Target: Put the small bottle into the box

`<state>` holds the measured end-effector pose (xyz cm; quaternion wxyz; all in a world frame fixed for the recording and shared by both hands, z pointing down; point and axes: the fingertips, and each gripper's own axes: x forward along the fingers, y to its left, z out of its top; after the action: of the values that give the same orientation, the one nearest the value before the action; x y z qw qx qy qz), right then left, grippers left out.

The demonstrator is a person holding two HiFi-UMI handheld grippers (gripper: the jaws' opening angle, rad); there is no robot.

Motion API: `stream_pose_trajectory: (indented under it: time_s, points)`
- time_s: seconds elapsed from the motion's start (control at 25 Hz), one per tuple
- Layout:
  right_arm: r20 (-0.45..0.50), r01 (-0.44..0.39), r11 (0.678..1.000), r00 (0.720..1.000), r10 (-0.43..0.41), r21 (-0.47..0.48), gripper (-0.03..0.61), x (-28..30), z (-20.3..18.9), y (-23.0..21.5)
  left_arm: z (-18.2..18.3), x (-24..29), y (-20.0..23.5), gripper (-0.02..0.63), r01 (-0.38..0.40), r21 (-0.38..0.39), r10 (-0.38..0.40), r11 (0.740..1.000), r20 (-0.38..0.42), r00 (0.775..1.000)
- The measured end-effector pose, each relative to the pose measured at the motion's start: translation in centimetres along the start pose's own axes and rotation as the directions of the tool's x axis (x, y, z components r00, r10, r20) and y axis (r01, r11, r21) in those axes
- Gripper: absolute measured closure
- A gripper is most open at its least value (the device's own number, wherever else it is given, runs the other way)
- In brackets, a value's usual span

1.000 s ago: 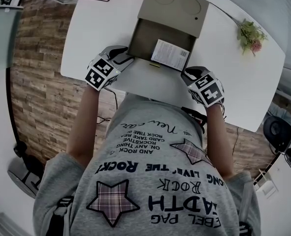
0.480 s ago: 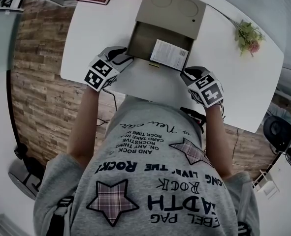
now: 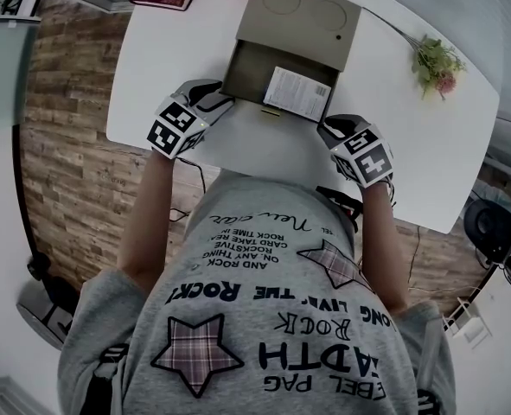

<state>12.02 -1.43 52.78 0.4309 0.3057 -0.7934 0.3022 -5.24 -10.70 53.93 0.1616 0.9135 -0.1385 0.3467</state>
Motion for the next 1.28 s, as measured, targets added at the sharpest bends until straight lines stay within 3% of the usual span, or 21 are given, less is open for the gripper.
stream_pose_trajectory:
  time_s: [1.28]
  points:
    - [0.013, 0.017, 1.0, 1.0, -0.017, 0.011, 0.502, -0.1, 1.1, -1.4, 1.1, 0.5, 1.1, 0.439, 0.004, -0.005, -0.004, 1.0, -0.005, 1.0]
